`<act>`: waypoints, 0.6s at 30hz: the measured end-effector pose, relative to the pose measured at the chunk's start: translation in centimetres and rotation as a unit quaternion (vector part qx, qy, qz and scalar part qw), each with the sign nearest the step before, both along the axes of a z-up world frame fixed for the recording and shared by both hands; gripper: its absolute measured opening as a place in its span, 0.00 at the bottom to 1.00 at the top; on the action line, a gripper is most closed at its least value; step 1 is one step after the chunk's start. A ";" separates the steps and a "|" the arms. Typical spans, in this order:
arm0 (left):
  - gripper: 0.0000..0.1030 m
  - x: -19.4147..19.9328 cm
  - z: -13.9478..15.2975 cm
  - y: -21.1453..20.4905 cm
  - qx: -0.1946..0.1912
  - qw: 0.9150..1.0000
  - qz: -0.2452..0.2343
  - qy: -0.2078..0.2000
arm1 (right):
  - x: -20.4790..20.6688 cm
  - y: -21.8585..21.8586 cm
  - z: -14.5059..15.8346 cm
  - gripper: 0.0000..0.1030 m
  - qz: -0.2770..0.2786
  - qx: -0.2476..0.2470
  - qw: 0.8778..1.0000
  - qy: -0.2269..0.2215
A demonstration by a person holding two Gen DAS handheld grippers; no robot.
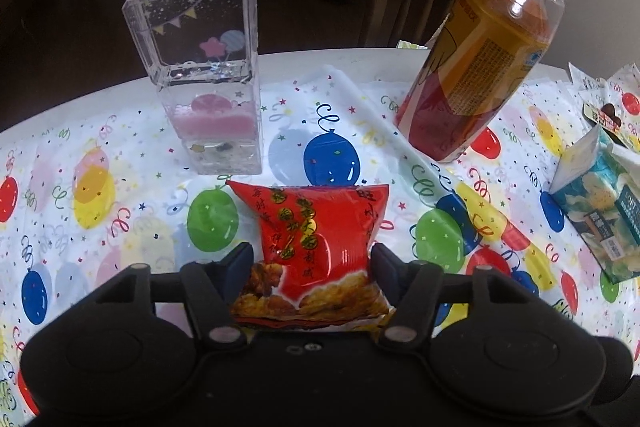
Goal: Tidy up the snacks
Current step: 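Grasp the red chicken-snack bag with the left tool while the right tool grasps the yellow M&M's packet, then carry the red bag and yellow packet into the white box and open both tools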
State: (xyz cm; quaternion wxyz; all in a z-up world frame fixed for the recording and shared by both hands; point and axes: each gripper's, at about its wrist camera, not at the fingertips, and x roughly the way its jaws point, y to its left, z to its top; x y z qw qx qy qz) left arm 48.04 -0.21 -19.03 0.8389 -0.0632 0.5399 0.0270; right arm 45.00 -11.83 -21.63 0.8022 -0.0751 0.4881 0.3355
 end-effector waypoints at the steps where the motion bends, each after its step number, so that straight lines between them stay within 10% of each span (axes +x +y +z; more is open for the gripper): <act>1: 0.56 -0.1 0.1 0.0 0.002 1.000 0.000 -0.002 | 0.0 -0.1 0.1 0.26 -0.003 -0.001 1.000 -0.001; 18: 0.53 -4.4 3.9 0.2 -0.004 1.000 0.006 -0.008 | -3.6 -3.9 4.2 0.22 -0.011 -0.015 1.000 -0.014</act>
